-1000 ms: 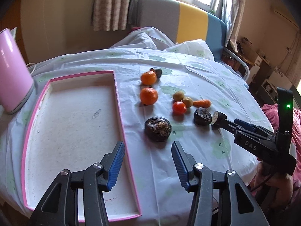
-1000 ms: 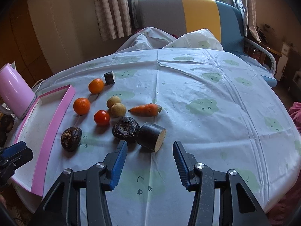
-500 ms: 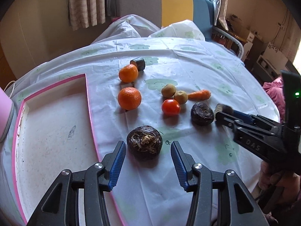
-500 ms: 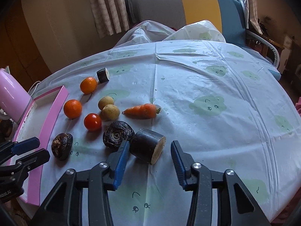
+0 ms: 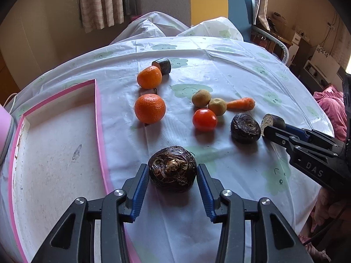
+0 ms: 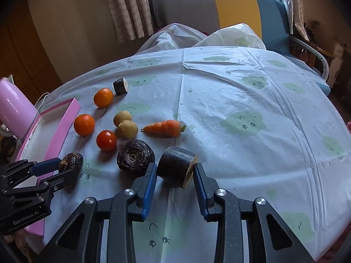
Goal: Organize fruits
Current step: 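Carry both held pieces into the pink tray and open both tools to release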
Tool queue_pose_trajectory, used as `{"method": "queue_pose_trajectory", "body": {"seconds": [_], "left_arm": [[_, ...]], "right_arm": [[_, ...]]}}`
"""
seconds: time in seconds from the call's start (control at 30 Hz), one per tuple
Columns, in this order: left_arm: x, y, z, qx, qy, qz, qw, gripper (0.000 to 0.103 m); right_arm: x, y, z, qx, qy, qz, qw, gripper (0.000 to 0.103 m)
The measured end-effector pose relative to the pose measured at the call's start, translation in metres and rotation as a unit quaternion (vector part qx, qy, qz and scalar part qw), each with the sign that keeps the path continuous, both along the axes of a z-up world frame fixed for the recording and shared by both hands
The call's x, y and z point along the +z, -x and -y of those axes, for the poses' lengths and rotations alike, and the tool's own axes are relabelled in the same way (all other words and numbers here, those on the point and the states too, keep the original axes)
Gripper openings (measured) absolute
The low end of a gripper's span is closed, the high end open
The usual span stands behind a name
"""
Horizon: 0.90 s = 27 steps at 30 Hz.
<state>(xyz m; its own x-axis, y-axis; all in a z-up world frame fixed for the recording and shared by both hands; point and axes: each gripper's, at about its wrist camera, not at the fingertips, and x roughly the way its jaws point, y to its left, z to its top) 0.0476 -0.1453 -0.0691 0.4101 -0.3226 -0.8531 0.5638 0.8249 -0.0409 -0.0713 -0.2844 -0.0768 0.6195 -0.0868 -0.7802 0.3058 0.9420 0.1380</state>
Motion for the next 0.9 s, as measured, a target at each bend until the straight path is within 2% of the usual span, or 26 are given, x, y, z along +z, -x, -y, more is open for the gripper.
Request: {"method": "queue_pose_trajectory", "body": {"seconds": [0.23,0.5,0.73,0.9], "left_arm": [[0.018,0.011,-0.016,0.032,0.027,0.017,0.999,0.045],[0.035,0.017,-0.041,0.069,0.041,0.036,0.9961,0.045],[0.039,0.013,-0.073,0.118,0.05,0.039,0.991,0.045],[0.032,0.007,-0.1,0.16,0.047,0.032,0.9855,0.045]], "right_arm": [[0.0,0.0,-0.002,-0.003,0.012,-0.005,1.0,0.034],[0.001,0.004,-0.007,0.005,0.028,-0.01,1.0,0.034],[0.003,0.01,-0.015,0.015,0.035,-0.014,0.999,0.033],[0.004,0.013,-0.021,0.023,0.039,-0.016,0.999,0.033]]}}
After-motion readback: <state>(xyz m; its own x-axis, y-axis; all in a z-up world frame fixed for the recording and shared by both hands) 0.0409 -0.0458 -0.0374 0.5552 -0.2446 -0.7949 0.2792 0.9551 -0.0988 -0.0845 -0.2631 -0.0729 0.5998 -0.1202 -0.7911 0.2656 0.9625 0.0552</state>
